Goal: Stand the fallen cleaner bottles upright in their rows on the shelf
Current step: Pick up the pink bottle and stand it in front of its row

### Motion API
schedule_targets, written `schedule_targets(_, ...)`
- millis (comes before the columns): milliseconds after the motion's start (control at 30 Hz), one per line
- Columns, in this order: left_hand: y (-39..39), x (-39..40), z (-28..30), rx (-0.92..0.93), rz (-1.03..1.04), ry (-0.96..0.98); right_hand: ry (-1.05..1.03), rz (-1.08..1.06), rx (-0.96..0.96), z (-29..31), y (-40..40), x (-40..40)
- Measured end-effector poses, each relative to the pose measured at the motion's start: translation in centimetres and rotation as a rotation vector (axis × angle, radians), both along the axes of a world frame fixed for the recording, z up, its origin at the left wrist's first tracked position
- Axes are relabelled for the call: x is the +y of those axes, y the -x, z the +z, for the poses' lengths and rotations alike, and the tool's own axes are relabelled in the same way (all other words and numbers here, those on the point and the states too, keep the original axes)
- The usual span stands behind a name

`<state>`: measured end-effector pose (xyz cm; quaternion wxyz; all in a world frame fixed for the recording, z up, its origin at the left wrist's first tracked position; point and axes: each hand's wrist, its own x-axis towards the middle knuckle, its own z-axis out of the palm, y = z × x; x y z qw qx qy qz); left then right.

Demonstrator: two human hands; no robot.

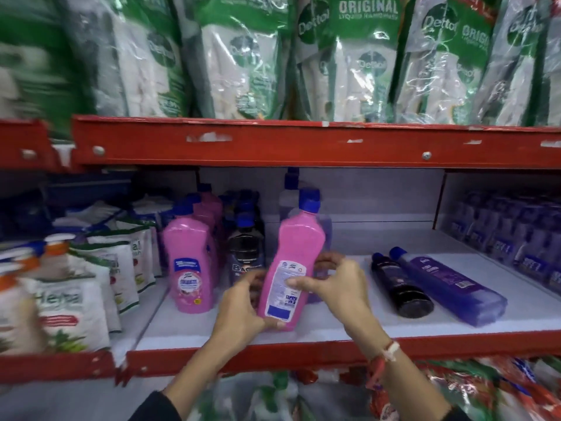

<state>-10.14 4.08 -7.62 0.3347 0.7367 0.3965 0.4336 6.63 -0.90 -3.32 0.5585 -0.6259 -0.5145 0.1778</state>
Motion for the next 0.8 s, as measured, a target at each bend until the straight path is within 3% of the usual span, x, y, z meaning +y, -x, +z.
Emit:
schedule_targets(300, 11.9, 1.5, -0.9, -0.074, 0.142, -0.014, -0.036, 0.119, -0.028, -0.5, 11.6, 3.2)
schedule_targets(700, 15.3, 2.5, -2.9, -0.073, 0.226, 0.056, -0.059, 0.271, -0.075, -1.8, 15.2, 4.3)
schedule_targets(800, 15.8, 2.3, -3.3, -0.074, 0.220, 0.065, -0.110, 0.218, -0.052, -3.4, 15.8, 4.0)
